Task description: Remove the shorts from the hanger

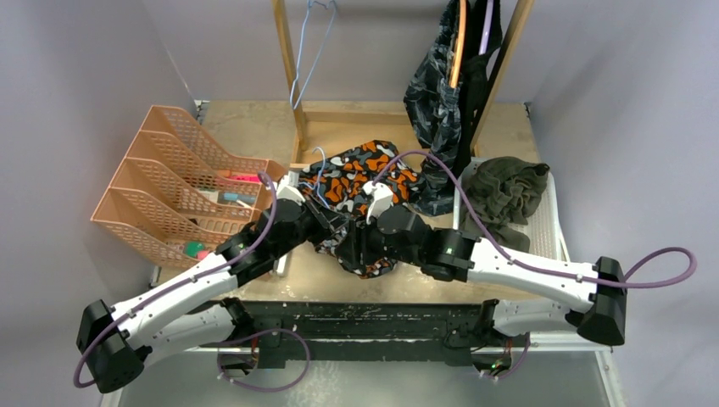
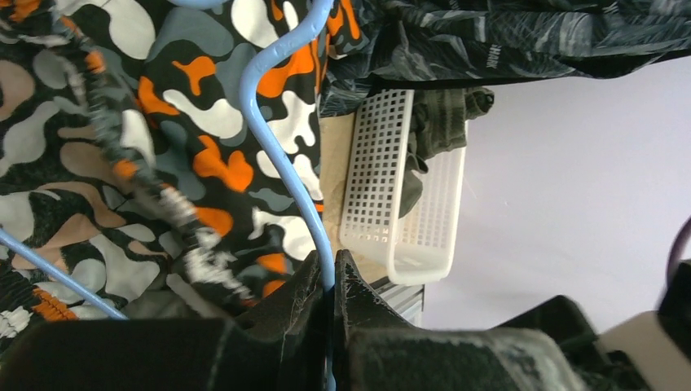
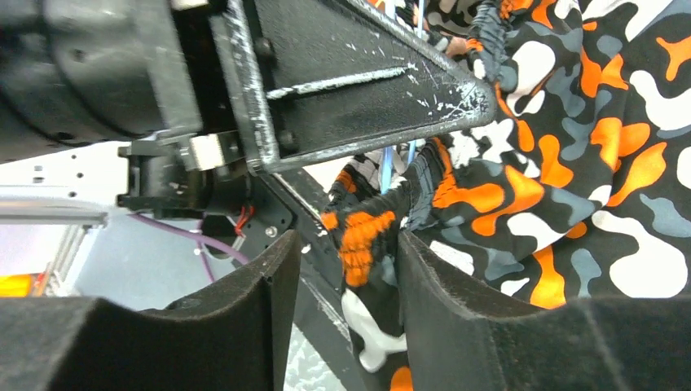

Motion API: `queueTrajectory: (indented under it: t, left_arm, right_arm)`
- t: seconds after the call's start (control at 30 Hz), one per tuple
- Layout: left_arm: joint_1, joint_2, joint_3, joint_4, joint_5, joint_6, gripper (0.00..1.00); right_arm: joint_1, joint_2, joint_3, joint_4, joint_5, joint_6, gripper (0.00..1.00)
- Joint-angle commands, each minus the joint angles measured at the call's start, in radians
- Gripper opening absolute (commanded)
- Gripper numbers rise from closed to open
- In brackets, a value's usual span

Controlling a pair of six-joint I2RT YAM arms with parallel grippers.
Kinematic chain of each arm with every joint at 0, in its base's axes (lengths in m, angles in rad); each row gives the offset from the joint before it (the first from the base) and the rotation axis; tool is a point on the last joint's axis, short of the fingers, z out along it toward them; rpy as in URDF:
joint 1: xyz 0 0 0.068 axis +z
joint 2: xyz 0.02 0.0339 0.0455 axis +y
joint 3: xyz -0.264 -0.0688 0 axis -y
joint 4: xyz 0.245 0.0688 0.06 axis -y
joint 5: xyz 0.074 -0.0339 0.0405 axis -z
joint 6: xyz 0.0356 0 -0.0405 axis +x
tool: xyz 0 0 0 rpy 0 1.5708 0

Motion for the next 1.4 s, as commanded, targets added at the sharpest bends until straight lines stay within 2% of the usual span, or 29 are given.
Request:
queueTrajectory:
  t: [0.0, 0.27, 0.4, 0.63, 0.77, 0.83, 0.97, 1.03, 1.17, 1.27, 1.37]
  left_arm:
    - [0.0, -0.045, 0.031, -0.046, -0.036, 0.049, 0.0]
    - [0.001, -0.082, 0.061, -0.114, -0.07, 0.061, 0.0]
    - [0.0, -0.09, 0.064, -0.114, -0.073, 0.058, 0.0]
    - [0.0, -0.088, 0.08, -0.122, -0.076, 0.053, 0.0]
    - [0.0, -0.094, 0.08, -0.124, -0.077, 0.052, 0.0]
    - [0.0, -0.097, 0.078, -0.128, -0.081, 0.052, 0.0]
    - [0.0, -0.095, 0.083, -0.139, -0.086, 0.053, 0.0]
    - [0.0, -0.097, 0.086, -0.147, -0.092, 0.054, 0.0]
    - [0.0, -0.096, 0.097, -0.168, -0.1, 0.063, 0.0]
    - [0.001, -0.094, 0.1, -0.176, -0.105, 0.065, 0.0]
    - [0.0, -0.092, 0.103, -0.183, -0.108, 0.069, 0.0]
  right_arm:
    - [0.002, -0.096, 0.038, 0.039, -0.026, 0.052, 0.5]
    - [0.002, -0.145, 0.018, -0.027, -0.021, 0.06, 0.45]
    - [0.002, -0.103, 0.028, 0.013, -0.038, 0.017, 0.46]
    - [0.003, -0.001, 0.071, -0.001, -0.059, 0.007, 0.4]
    - [0.003, 0.026, 0.089, -0.035, -0.047, -0.008, 0.29]
    - [0.003, 0.027, 0.092, -0.044, -0.03, -0.003, 0.17]
    - [0.003, 0.013, 0.082, -0.027, -0.027, -0.003, 0.05]
    - [0.003, 0.013, 0.083, -0.03, -0.024, -0.005, 0.04]
    - [0.003, 0.011, 0.084, -0.036, -0.029, -0.016, 0.11]
    - [0.003, 0.004, 0.078, -0.031, -0.015, -0.009, 0.0]
    - [0.003, 0.0, 0.069, -0.031, -0.001, 0.004, 0.0]
